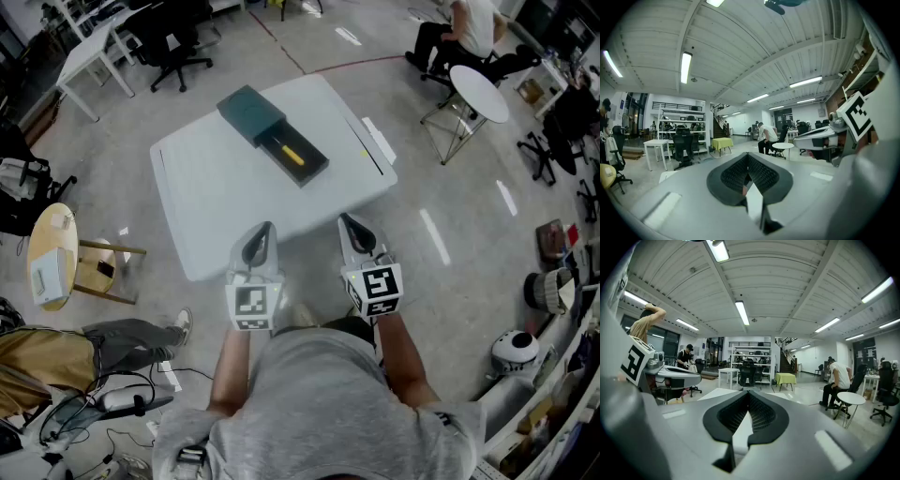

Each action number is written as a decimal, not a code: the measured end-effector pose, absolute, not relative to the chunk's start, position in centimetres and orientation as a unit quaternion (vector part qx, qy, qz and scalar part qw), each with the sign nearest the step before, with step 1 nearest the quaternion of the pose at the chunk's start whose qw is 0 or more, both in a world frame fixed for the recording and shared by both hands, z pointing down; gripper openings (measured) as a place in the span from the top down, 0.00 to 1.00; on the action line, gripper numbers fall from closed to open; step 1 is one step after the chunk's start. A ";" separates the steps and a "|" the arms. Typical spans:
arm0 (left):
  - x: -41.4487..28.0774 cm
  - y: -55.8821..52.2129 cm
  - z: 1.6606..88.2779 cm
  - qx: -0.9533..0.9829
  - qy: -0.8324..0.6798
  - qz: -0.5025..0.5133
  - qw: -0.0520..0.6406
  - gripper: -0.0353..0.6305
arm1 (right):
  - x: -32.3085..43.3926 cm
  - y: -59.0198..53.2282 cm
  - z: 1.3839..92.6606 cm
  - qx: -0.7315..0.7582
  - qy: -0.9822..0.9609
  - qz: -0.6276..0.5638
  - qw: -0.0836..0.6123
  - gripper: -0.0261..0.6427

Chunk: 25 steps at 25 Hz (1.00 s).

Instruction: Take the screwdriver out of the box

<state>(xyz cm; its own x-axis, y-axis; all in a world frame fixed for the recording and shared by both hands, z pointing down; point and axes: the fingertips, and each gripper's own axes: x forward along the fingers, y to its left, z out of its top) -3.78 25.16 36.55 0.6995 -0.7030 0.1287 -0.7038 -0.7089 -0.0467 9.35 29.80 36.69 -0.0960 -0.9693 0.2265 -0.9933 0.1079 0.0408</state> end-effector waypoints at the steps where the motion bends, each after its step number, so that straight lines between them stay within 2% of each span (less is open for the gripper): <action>1: -3.9 25.0 36.4 0.922 -0.382 0.068 0.001 0.93 | 9.2 29.7 36.6 0.665 -0.738 0.061 0.098 0.96; 16: -4.3 22.4 36.3 0.922 -0.382 0.067 0.003 0.93 | 8.3 26.9 37.0 0.658 -0.743 0.069 0.106 0.96; 25: -2.9 17.3 37.5 0.908 -0.412 0.078 0.009 0.93 | 10.0 20.5 38.4 0.632 -0.764 0.076 0.109 0.96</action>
